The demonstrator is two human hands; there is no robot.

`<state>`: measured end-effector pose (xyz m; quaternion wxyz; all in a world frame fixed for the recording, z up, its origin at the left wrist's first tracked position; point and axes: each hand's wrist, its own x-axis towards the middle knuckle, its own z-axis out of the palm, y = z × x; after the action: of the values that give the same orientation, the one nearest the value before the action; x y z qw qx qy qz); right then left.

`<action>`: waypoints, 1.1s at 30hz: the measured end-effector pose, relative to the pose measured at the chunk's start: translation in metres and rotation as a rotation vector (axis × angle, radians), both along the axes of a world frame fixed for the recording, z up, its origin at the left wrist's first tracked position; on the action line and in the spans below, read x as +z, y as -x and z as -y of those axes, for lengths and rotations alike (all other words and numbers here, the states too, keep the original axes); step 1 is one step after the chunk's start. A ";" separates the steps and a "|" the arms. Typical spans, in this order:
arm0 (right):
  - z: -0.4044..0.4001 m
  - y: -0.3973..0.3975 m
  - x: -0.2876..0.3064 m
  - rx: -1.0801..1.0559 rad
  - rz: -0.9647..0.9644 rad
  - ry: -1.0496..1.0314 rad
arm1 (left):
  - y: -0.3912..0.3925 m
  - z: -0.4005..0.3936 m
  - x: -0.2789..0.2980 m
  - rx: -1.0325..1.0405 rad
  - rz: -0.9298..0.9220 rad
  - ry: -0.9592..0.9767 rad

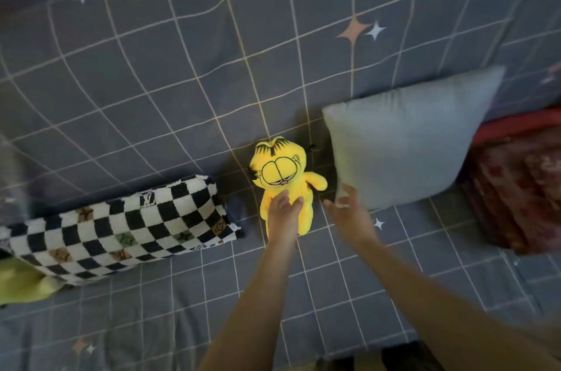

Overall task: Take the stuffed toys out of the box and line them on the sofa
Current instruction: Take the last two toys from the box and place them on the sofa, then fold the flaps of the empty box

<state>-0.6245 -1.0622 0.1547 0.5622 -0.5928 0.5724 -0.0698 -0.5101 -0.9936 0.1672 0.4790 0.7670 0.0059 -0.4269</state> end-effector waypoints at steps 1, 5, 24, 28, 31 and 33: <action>-0.006 0.014 0.004 -0.036 -0.002 -0.011 | 0.014 -0.001 0.006 -0.047 -0.014 0.006; -0.034 0.083 0.021 -0.202 -0.049 0.032 | 0.079 -0.001 0.031 -0.294 -0.070 0.048; -0.185 0.471 -0.027 -1.219 -0.139 -0.201 | 0.482 -0.009 -0.028 -1.353 -0.001 -0.218; -0.215 0.512 -0.071 -1.335 -0.181 -0.308 | 0.539 -0.019 -0.065 -1.486 0.165 -0.227; -0.228 0.534 -0.118 -1.430 -0.192 -0.389 | 0.575 -0.015 -0.098 -1.601 0.330 -0.178; -0.232 0.546 -0.154 -1.508 -0.227 -0.450 | 0.597 -0.009 -0.132 -1.657 0.455 -0.140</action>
<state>-1.1704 -0.8303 0.0010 0.4079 0.0788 0.8737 -0.2532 -1.1069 -0.9842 0.0354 -0.0461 0.6186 -0.6255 -0.4732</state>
